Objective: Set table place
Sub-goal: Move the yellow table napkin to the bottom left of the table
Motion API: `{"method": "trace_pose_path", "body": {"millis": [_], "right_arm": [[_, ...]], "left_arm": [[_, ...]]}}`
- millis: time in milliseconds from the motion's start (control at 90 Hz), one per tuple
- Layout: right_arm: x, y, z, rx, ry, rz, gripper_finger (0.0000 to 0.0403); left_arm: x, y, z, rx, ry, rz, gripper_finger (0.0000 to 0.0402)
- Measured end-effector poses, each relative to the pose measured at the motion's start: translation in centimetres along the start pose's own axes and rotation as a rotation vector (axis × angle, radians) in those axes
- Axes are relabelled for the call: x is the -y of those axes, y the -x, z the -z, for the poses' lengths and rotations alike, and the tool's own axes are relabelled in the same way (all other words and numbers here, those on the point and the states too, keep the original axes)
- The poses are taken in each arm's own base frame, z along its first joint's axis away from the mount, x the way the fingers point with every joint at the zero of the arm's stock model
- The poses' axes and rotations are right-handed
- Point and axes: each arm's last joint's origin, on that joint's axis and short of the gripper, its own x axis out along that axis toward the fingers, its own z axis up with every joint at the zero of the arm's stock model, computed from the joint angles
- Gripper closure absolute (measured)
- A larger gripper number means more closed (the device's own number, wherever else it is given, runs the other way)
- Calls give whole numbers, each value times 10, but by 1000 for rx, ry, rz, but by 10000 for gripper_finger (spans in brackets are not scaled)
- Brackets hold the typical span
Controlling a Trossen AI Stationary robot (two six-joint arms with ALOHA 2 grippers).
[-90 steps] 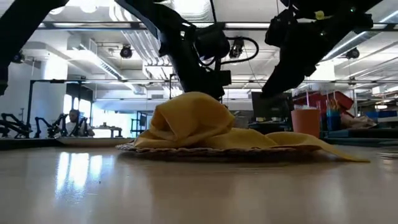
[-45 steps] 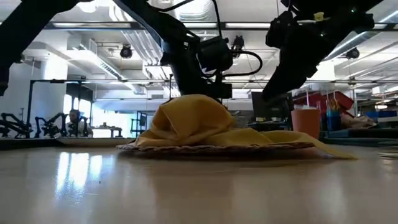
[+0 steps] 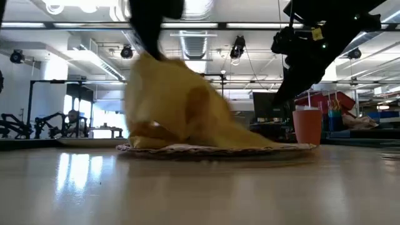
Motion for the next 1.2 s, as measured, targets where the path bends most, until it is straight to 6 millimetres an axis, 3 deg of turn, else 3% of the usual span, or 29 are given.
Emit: {"method": "trace_pose_path", "body": {"millis": [111, 200, 300, 422, 578, 700, 989, 1200], "right_arm": [[0, 0, -1, 7, 10, -2, 298], [0, 0, -2, 13, 7, -5, 316], [0, 0, -2, 16, 5, -6, 335], [0, 0, -2, 14, 5, -7, 355], [-1, 0, -2, 12, -15, -8, 378], [-1, 0, -1, 5, -15, -9, 389], [-1, 0, 0, -2, -25, -10, 396], [-1, 0, 0, -3, -34, -8, 396]], "left_arm": [[4, 47, 40, -72, 157, 78, 401], [12, 71, 65, -64, 221, 187, 401], [22, 86, 86, -48, 260, 259, 401], [39, 90, 107, -114, 296, 285, 401], [68, 83, 130, -148, 252, 226, 401], [80, 68, 136, -230, 253, 165, 401], [85, 23, 154, -524, 357, 59, 402], [79, -18, 150, -385, 338, 14, 383]]}}
